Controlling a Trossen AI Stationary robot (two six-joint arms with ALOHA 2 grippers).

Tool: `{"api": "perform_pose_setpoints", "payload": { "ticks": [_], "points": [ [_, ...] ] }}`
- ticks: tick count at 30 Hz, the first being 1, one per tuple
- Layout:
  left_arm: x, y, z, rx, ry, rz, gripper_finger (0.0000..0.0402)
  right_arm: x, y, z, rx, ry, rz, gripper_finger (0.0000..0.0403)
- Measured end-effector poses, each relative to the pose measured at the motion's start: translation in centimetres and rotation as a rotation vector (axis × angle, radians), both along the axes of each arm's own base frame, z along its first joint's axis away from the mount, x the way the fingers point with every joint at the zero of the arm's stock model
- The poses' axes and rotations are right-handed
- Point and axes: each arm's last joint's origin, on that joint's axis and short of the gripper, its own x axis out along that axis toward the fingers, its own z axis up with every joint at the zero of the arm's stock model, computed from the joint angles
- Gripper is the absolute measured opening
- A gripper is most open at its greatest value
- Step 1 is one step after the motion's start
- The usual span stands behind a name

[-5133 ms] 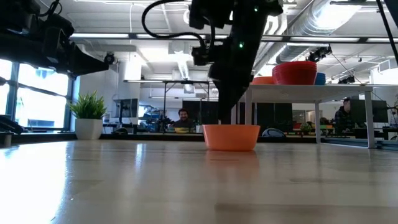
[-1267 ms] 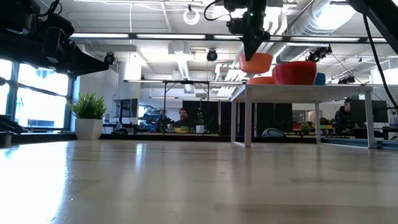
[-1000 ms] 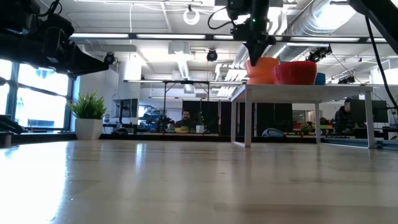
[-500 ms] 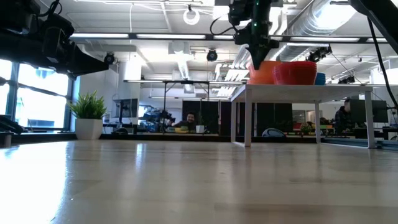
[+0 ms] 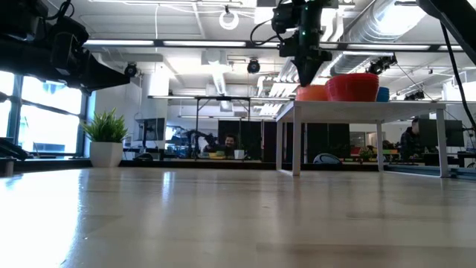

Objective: Pick & Place Mini bowls
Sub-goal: Return to Home Position

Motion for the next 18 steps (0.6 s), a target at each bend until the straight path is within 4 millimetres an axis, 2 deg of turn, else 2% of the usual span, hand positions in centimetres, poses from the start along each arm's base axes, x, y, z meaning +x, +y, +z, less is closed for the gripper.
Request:
{"api": "perform_pose_setpoints", "payload": {
  "ticks": [4, 7, 11, 15, 18],
  "points": [
    [0.0, 0.0, 0.0, 0.000, 0.000, 0.000, 0.0017, 0.0, 0.1, 0.0, 0.005, 0.005, -0.001, 0.0094],
    [0.0, 0.0, 0.0, 0.000, 0.000, 0.000, 0.0017, -0.1, 0.1, -0.1, 0.012, 0.016, 0.006, 0.0095],
    [0.0, 0.0, 0.0, 0.000, 0.000, 0.000, 0.0017, -0.4, 0.3, 0.3, 0.013, 0.021, 0.026, 0.0063],
    [0.0, 0.0, 0.0, 0.000, 0.000, 0.000, 0.0017, -1.0, 1.4, 1.7, -0.023, -0.001, 0.057, 0.0010],
    [0.0, 0.0, 0.0, 0.000, 0.000, 0.000, 0.0017, -1.2, 2.7, 3.1, -0.072, -0.026, 0.097, 0.0012]
  ]
}}
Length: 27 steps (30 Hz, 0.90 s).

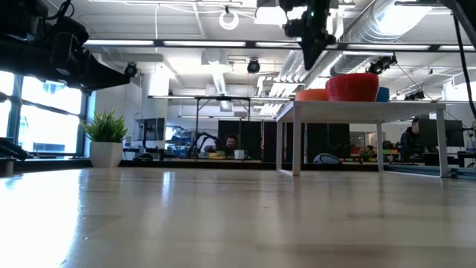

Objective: Pick & Place Mini bowls
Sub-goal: Return to Home Position

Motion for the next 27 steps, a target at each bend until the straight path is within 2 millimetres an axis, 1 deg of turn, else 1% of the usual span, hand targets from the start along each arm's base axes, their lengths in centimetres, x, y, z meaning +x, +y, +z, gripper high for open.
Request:
{"api": "perform_pose_setpoints", "payload": {
  "ticks": [3, 5, 7, 9, 13, 17, 22, 27],
  "points": [
    [0.0, 0.0, 0.0, 0.000, 0.000, 0.000, 0.0017, 0.2, 1.5, 1.5, -0.062, -0.074, 0.058, 0.0016],
    [0.0, 0.0, 0.0, 0.000, 0.000, 0.000, 0.0017, 0.5, 2.4, 2.1, -0.092, -0.159, 0.125, 0.0008],
    [0.0, 0.0, 0.0, 0.000, 0.000, 0.000, 0.0017, 0.9, 3.4, 2.1, -0.103, -0.249, 0.213, 0.0002],
    [0.0, 0.0, 0.0, 0.000, 0.000, 0.000, 0.0017, 1.1, 4.2, 1.6, -0.117, -0.337, 0.291, 0.0005],
    [0.0, 0.0, 0.0, 0.000, 0.000, 0.000, 0.0017, 0.9, 5.8, -0.7, -0.147, -0.457, 0.405, 0.0007],
    [0.0, 0.0, 0.0, 0.000, 0.000, 0.000, 0.0017, 0.1, 8.1, -3.7, -0.193, -0.539, 0.496, 0.0001],
    [0.0, 0.0, 0.0, 0.000, 0.000, 0.000, 0.0017, -1.4, 11.0, -7.1, -0.255, -0.705, 0.585, 0.0003],
    [0.0, 0.0, 0.0, 0.000, 0.000, 0.000, 0.0017, -3.4, 14.2, -10.1, -0.304, -0.855, 0.677, 0.0002]
  ]
}}
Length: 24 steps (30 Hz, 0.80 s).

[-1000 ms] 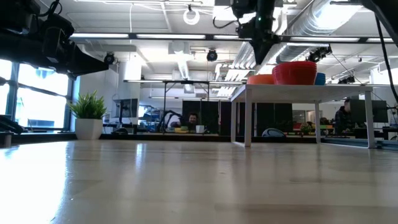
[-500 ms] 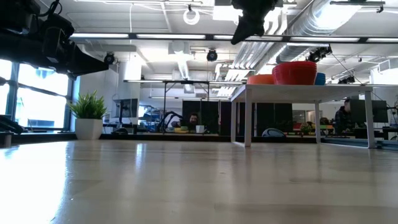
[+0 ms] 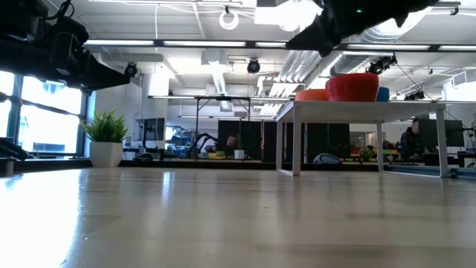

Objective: Pick & Place Mini bowls
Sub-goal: Return to Home Position

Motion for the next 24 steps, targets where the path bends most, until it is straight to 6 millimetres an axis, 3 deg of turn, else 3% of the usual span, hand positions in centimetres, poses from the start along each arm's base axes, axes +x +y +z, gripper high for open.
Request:
{"api": "perform_pose_setpoints", "payload": {
  "ticks": [8, 16, 24],
  "points": [
    [0.0, 0.0, 0.0, 0.000, 0.000, 0.000, 0.0017, -4.1, 3.6, -4.4, -0.041, -0.184, 0.118, 0.0002],
    [0.0, 0.0, 0.0, 0.000, 0.000, 0.000, 0.0017, -8.9, 3.7, -6.4, -0.036, -0.242, 0.097, 0.0001],
    [0.0, 0.0, 0.0, 0.000, 0.000, 0.000, 0.0017, -12.0, 4.0, -9.1, -0.095, -0.327, 0.081, 0.0000]
  ]
}}
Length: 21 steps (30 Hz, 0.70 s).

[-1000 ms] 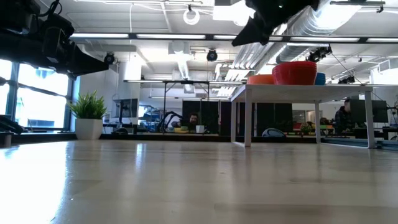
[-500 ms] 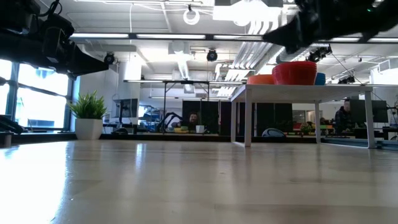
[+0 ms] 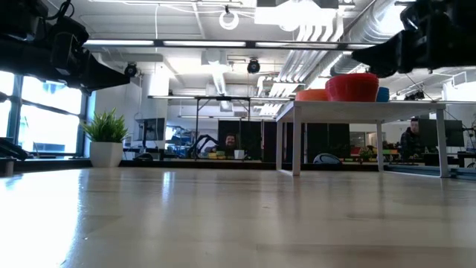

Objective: Pick & Place Mini bowls
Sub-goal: Return to Home Position

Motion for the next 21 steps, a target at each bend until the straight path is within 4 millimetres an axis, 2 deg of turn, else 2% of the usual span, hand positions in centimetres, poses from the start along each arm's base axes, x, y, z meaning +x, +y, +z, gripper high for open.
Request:
{"api": "perform_pose_setpoints", "payload": {
  "ticks": [10, 21],
  "points": [
    [0.0, 0.0, 0.0, 0.000, 0.000, 0.000, 0.0017, -1.9, -0.1, -2.3, 0.007, -0.111, -0.053, 0.0000],
    [0.0, 0.0, 0.1, 0.034, -0.003, 0.005, 0.0017, -2.4, -0.3, -2.4, 0.035, -0.122, -0.102, 0.0000]
  ]
}}
